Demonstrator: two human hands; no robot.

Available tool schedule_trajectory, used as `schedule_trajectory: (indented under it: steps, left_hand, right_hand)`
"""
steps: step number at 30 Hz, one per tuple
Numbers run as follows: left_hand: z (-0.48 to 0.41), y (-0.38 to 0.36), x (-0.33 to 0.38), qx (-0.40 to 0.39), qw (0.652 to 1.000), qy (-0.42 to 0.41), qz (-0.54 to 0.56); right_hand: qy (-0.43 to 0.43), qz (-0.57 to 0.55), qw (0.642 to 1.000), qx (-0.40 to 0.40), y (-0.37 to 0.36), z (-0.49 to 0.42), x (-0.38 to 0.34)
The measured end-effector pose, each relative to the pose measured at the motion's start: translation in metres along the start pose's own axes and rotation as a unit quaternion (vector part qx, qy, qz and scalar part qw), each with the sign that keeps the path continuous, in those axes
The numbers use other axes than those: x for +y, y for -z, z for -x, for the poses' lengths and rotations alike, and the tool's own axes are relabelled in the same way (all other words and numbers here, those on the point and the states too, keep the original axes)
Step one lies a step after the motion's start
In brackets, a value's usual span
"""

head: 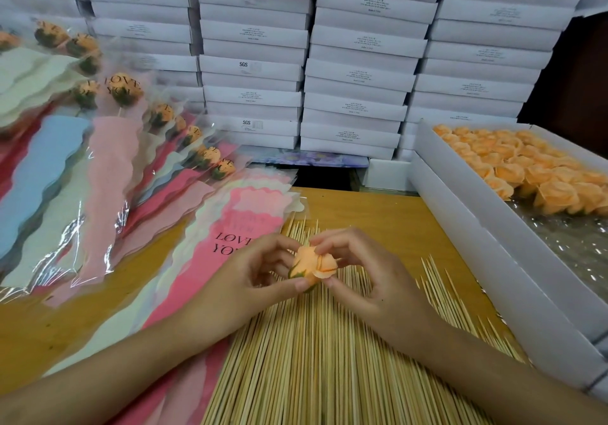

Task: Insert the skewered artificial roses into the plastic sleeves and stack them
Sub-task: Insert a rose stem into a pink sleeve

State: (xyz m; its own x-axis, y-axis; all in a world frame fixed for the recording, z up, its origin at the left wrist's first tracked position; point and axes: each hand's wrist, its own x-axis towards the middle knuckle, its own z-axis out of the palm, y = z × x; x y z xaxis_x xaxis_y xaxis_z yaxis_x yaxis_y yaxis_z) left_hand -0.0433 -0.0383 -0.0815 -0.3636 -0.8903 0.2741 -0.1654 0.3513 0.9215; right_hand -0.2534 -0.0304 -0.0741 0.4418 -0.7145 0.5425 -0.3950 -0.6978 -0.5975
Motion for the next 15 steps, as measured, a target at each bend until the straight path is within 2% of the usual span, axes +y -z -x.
schedule_trajectory:
  steps: [5, 8, 11, 15]
  left_hand:
    - [-0.004, 0.001, 0.003, 0.035, 0.996, 0.034, 0.08]
    - [-0.005, 0.004, 0.003, 0.068, 0.982, 0.081, 0.157]
    - [-0.006, 0.008, 0.002, 0.078, 0.961, 0.109, 0.241]
    - [-0.008, 0.01, 0.0, 0.078, 0.95, 0.105, 0.284]
  right_hand:
    - [-0.056, 0.059, 0.997, 0.003, -0.002, 0.001, 0.007]
    - [-0.097, 0.104, 0.989, 0.032, -0.002, 0.0, 0.014]
    - [-0.142, 0.115, 0.983, 0.021, 0.0, 0.0, 0.019]
    - [-0.145, 0.161, 0.976, 0.001, -0.002, 0.002, 0.018]
